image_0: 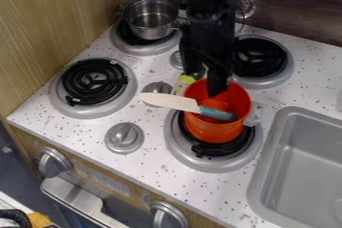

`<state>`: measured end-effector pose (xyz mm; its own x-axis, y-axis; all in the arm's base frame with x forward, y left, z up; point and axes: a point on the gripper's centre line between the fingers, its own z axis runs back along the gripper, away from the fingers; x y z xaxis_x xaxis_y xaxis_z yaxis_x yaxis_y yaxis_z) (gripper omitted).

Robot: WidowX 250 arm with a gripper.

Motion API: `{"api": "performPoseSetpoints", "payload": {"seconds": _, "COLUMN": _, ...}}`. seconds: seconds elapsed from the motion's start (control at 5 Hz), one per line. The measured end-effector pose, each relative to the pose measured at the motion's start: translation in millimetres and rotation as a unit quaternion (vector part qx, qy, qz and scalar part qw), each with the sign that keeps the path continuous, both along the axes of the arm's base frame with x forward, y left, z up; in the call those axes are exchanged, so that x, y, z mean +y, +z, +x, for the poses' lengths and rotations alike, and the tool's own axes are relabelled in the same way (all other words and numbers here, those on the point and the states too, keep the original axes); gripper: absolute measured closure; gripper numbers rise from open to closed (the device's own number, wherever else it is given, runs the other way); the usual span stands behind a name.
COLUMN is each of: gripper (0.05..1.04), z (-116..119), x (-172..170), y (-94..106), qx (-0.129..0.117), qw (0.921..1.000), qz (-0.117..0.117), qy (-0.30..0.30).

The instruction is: Move the orange pot between the middle of the left side burner

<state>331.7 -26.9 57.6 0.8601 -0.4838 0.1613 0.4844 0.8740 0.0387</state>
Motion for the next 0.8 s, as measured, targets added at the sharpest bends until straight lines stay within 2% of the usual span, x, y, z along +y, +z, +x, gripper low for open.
{"api": "performPoseSetpoints", "payload": {"seconds": 0.2, "gripper": 0.082, "z": 3.2, "x": -5.0, "y": -4.3, "qx": -0.009, "qw": 0.9998, "qz": -0.015, "qy": -0.005}}
{"api": "performPoseSetpoints", "payload": {"seconds": 0.4, "gripper": 0.082, "z": 0.9, "x": -2.1, "y": -10.9, "qx": -0.017, "qw": 0.9998, "qz": -0.009, "qy": 0.001}}
{"api": "performPoseSetpoints", "payload": {"seconds": 0.6, "gripper": 0.127, "z": 0.5, "x": 3.9, "y": -17.0, "qx": -0.022, "qw": 0.9996, "qz": -0.02, "qy": 0.003}}
{"api": "performPoseSetpoints", "payload": {"seconds": 0.8, "gripper": 0.406, "z": -0.7, "x": 7.7, "y": -18.6, "qx": -0.016, "qw": 0.9996, "qz": -0.006, "qy": 0.023}}
